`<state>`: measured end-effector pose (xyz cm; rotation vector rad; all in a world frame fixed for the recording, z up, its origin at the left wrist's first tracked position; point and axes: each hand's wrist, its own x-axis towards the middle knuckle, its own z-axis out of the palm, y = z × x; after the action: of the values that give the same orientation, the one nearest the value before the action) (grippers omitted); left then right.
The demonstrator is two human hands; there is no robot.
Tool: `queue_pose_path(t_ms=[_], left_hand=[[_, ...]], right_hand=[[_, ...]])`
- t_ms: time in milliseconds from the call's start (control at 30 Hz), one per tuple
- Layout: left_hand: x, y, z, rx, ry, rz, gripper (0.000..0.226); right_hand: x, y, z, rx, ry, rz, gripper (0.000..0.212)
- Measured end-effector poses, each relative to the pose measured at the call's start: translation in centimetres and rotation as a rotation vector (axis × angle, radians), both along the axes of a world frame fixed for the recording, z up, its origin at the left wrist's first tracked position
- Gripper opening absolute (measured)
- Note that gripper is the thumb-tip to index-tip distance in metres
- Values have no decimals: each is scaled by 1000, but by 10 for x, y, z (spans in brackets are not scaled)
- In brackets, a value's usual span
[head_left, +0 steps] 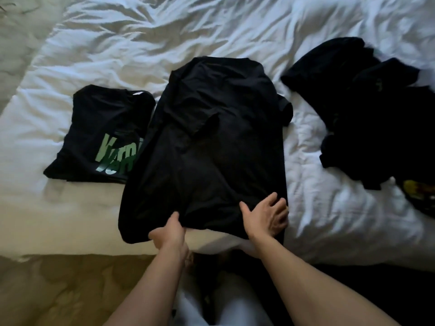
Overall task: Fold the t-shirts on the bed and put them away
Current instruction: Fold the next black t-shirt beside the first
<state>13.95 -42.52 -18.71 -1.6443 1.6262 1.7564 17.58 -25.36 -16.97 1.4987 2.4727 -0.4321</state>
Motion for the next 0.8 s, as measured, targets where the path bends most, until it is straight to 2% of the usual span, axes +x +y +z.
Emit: queue_pose_path(t_ms=[67,167,300,367,467,533,600,700,800], left_hand=[[-2,3,7,125,24,164,44],[0,10,17,304,59,152,32],[6,12,21,489,159,182,41],[11,12,24,563,188,234,41],[17,14,25,636,196,278,28],[17,14,23,651,220,308,20],[17,13,21,671,265,346,23],[16,14,23,702,307,343,28],[19,14,23,666,278,310,27]], right_hand=[[5,8,0,-66,54,-123,95],[15,22,2,-162,77,-269,85],[32,42,-1,-301,43,-317,65],[41,45,-8,-406,167,-328,53],[54,44,-8,-627,468,-426,35],[62,45,-6,-767,650,-504,31],[68,43,-4,-916,760,-599,29],[76,43,-8,-1015,711,-642,24],[82,47,-10,-1039,550,-574,36]])
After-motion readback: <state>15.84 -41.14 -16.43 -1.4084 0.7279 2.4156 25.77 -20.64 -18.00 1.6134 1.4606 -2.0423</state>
